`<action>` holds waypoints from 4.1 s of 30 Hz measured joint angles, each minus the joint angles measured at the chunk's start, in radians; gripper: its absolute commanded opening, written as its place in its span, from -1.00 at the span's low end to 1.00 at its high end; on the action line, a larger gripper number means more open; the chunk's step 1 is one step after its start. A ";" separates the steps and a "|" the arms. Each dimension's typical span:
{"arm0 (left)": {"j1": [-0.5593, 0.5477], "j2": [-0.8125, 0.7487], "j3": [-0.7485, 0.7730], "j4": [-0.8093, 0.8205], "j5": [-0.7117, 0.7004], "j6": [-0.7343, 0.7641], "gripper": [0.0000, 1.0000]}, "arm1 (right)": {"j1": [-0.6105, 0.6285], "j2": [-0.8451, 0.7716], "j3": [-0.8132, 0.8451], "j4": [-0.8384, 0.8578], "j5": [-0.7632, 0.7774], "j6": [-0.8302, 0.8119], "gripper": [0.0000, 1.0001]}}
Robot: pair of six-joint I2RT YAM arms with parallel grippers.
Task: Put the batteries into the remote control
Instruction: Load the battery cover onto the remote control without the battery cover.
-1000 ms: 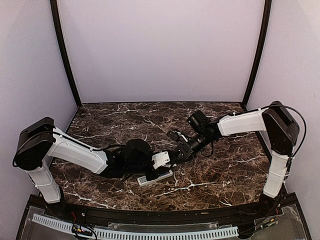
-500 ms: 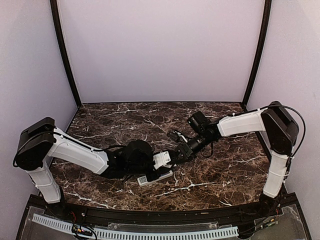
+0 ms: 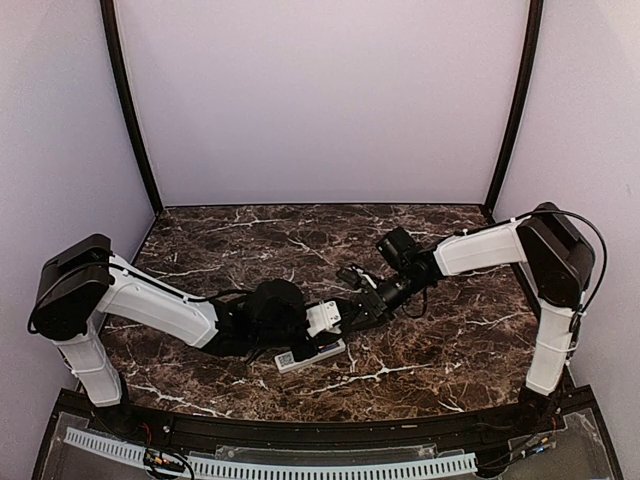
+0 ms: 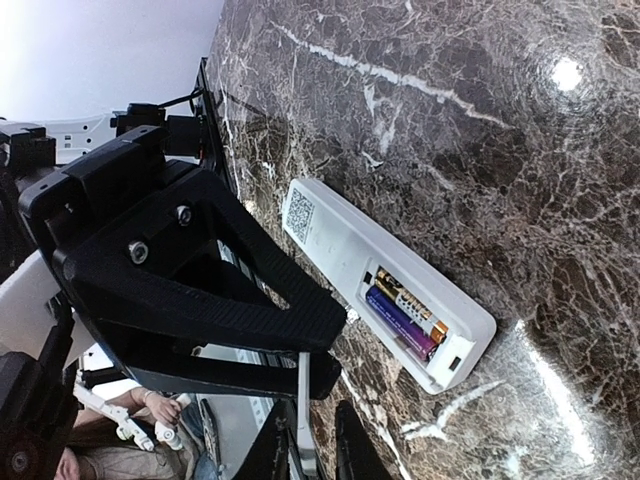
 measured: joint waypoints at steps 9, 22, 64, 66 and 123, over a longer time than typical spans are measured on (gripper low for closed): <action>0.000 0.011 0.005 -0.001 0.000 0.000 -0.86 | -0.002 0.001 0.000 0.025 -0.019 0.016 -0.85; 0.000 0.012 0.016 -0.018 0.000 -0.001 -0.10 | -0.009 0.015 0.000 0.025 -0.048 0.008 -1.00; 0.045 -0.047 0.066 -0.636 0.049 -0.024 -0.31 | -0.011 0.133 -0.081 0.258 -0.190 0.170 -1.00; 0.045 -0.047 0.066 -0.636 0.050 -0.024 -0.31 | -0.010 0.139 -0.081 0.278 -0.192 0.180 -1.00; 0.050 0.061 0.120 -0.247 0.182 -0.034 -0.39 | -0.005 0.204 -0.140 0.493 -0.191 0.317 -1.00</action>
